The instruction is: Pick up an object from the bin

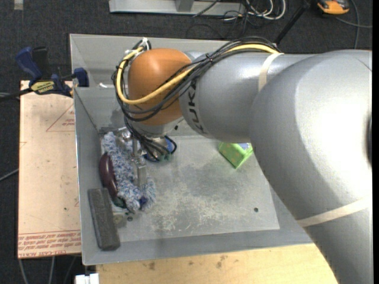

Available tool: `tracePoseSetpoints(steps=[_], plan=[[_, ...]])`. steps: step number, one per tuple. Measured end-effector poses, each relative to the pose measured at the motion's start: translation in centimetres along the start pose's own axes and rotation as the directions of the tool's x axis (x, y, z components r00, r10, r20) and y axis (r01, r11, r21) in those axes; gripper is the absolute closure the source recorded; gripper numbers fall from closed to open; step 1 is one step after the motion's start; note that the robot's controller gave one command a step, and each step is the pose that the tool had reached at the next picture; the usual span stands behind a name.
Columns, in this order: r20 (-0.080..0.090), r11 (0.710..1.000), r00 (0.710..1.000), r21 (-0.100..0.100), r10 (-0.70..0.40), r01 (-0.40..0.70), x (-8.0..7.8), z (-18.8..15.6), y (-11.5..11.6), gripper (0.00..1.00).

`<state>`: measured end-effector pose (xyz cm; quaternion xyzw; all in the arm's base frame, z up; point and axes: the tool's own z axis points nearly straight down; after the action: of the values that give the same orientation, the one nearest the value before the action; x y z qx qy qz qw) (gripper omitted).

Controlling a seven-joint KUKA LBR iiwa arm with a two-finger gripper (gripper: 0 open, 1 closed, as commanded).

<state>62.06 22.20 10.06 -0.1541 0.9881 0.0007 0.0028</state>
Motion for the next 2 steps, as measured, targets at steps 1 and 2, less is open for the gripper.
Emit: tracePoseSetpoints(steps=[1,2], plan=[[-0.002,0.981,0.981,0.000,-0.192,0.192,-0.2,0.2,0.3,0.00],[-0.004,0.923,0.923,0.000,-0.385,0.385,0.5,-0.6,2.8,0.00]])
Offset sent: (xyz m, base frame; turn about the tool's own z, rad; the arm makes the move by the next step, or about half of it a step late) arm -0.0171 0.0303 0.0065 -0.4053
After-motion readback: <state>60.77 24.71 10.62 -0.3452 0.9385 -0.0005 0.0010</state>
